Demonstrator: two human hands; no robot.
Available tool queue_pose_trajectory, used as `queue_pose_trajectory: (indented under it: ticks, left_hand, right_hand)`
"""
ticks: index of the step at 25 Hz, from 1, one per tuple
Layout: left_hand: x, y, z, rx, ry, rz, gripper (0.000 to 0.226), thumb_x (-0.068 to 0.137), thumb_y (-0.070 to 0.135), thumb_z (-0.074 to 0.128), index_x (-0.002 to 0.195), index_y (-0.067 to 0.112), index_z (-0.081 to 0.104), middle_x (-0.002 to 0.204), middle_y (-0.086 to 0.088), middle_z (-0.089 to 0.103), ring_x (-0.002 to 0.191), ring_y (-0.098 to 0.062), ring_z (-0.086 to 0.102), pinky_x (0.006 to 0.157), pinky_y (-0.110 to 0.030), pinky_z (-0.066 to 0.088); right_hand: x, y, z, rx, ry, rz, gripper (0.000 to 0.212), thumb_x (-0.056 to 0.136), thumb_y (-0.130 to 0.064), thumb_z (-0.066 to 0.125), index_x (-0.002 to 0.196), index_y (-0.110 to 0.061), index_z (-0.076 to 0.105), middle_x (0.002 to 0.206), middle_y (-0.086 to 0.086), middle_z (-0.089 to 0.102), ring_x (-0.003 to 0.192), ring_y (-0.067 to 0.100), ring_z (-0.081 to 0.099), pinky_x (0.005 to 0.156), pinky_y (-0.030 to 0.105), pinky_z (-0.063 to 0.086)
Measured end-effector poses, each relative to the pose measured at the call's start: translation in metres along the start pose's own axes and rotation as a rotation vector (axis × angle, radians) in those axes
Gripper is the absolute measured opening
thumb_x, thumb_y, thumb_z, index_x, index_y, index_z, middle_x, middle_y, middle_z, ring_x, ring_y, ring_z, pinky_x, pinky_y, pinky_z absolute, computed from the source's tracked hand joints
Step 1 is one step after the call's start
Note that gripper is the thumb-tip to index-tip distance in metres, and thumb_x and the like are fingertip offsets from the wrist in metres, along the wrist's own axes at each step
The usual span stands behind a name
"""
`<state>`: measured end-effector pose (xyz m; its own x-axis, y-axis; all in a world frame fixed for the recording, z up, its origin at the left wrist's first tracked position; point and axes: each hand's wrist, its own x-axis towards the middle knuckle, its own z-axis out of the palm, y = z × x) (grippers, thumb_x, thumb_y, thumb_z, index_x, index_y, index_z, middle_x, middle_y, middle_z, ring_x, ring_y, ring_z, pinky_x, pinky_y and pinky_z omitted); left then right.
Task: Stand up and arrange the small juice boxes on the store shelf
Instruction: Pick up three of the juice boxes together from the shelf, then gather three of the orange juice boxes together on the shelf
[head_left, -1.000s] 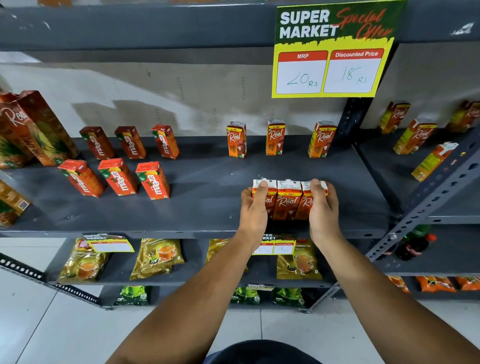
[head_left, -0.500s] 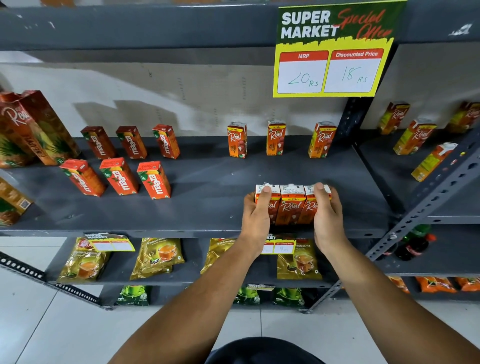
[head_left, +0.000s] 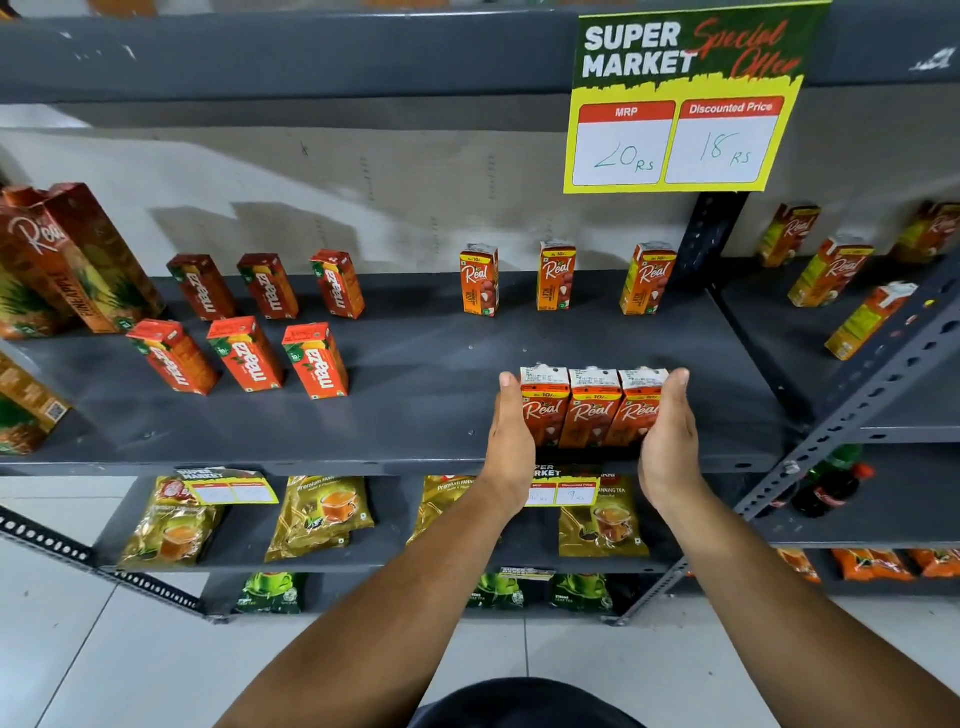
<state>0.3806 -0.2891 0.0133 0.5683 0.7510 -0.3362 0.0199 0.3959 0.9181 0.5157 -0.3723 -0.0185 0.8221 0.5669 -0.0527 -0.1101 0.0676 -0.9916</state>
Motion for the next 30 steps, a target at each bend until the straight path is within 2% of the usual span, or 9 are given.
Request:
queue_pose_trajectory:
  ticks: [4, 7, 15, 18, 20, 23, 25, 27, 30]
  left_hand:
    - [-0.004, -0.005, -0.021, -0.063, -0.031, 0.071, 0.064, 0.089, 0.068, 0.023, 0.136, 0.031, 0.044, 0.131, 0.010, 0.056, 0.121, -0.004, 0.050, 0.105, -0.025, 0.034]
    - [-0.013, -0.013, -0.066, -0.006, 0.056, 0.224, 0.060, 0.093, 0.063, 0.020, 0.143, 0.034, 0.030, 0.147, 0.018, 0.034, 0.136, 0.001, 0.028, 0.113, -0.025, 0.018]
    - [-0.047, -0.004, -0.248, -0.019, 0.653, 0.508, 0.049, 0.094, 0.047, 0.026, 0.133, 0.026, 0.045, 0.144, 0.002, 0.044, 0.133, -0.007, 0.038, 0.112, -0.029, 0.026]
    - [-0.023, 0.039, -0.303, 0.028, 0.838, 0.563, 0.045, 0.101, 0.039, 0.026, 0.140, 0.020, 0.040, 0.142, 0.007, 0.040, 0.130, -0.002, 0.036, 0.102, -0.011, 0.027]
    - [0.002, 0.065, -0.321, -0.017, 0.898, 0.564, 0.048, 0.100, 0.043, 0.031, 0.141, 0.020, 0.037, 0.140, 0.009, 0.039, 0.129, -0.002, 0.036, 0.104, -0.015, 0.027]
    - [0.046, 0.102, -0.370, -0.104, 0.850, 0.492, 0.053, 0.098, 0.046, 0.035, 0.143, 0.016, 0.033, 0.141, 0.003, 0.038, 0.130, -0.007, 0.035, 0.108, -0.022, 0.025]
    - [0.072, 0.116, -0.391, -0.153, 0.716, 0.464, 0.045, 0.097, 0.047, 0.039, 0.131, 0.018, 0.046, 0.129, 0.001, 0.051, 0.120, -0.010, 0.046, 0.105, -0.029, 0.035]
    - [0.086, 0.125, -0.394, -0.094, 0.595, 0.450, 0.040, 0.096, 0.046, 0.044, 0.115, 0.014, 0.055, 0.102, 0.002, 0.061, 0.098, -0.011, 0.058, 0.087, -0.028, 0.046]
    - [0.098, 0.121, -0.383, 0.053, 0.536, 0.428, 0.033, 0.092, 0.042, 0.053, 0.104, 0.011, 0.058, 0.085, 0.004, 0.061, 0.079, -0.009, 0.058, 0.068, -0.020, 0.045]
  right_hand:
    - [-0.019, -0.002, -0.003, 0.013, 0.196, -0.160, 0.075, 0.080, -0.082, 0.031, 0.117, -0.022, 0.055, 0.113, 0.001, 0.062, 0.108, 0.012, 0.060, 0.094, 0.032, 0.046]
    - [-0.054, 0.013, -0.010, -0.036, 0.352, -0.238, 0.058, 0.082, -0.080, 0.030, 0.102, -0.030, 0.053, 0.092, -0.003, 0.053, 0.088, 0.009, 0.054, 0.081, 0.026, 0.045]
    - [-0.124, 0.044, 0.102, -0.324, -0.508, -0.347, 0.026, 0.092, -0.051, 0.051, 0.086, -0.029, 0.064, 0.073, -0.004, 0.063, 0.064, 0.017, 0.059, 0.058, 0.030, 0.046]
    - [-0.103, 0.025, 0.190, -0.286, -0.560, -0.337, 0.025, 0.089, -0.052, 0.055, 0.098, -0.030, 0.062, 0.093, -0.006, 0.066, 0.087, 0.013, 0.065, 0.077, 0.025, 0.050]
    - [-0.081, 0.013, 0.228, -0.193, -0.479, -0.241, 0.024, 0.089, -0.048, 0.058, 0.108, -0.033, 0.058, 0.107, -0.004, 0.065, 0.101, 0.002, 0.063, 0.087, 0.018, 0.048]
    - [-0.050, -0.003, 0.306, -0.059, -0.291, -0.138, 0.032, 0.095, -0.028, 0.058, 0.120, -0.009, 0.052, 0.098, -0.007, 0.059, 0.080, -0.020, 0.058, 0.069, 0.003, 0.044]
    - [-0.032, -0.004, 0.341, 0.018, -0.207, -0.055, 0.039, 0.094, -0.038, 0.058, 0.117, -0.007, 0.054, 0.094, -0.004, 0.061, 0.081, -0.010, 0.063, 0.071, 0.010, 0.047]
    - [-0.022, 0.009, 0.367, 0.004, -0.178, -0.026, 0.031, 0.086, -0.048, 0.060, 0.099, -0.020, 0.064, 0.089, -0.001, 0.065, 0.086, 0.012, 0.066, 0.078, 0.030, 0.050]
    - [-0.026, 0.027, 0.391, 0.038, -0.108, -0.014, 0.028, 0.089, -0.032, 0.065, 0.062, -0.025, 0.057, 0.062, -0.008, 0.058, 0.066, 0.014, 0.058, 0.067, 0.032, 0.046]
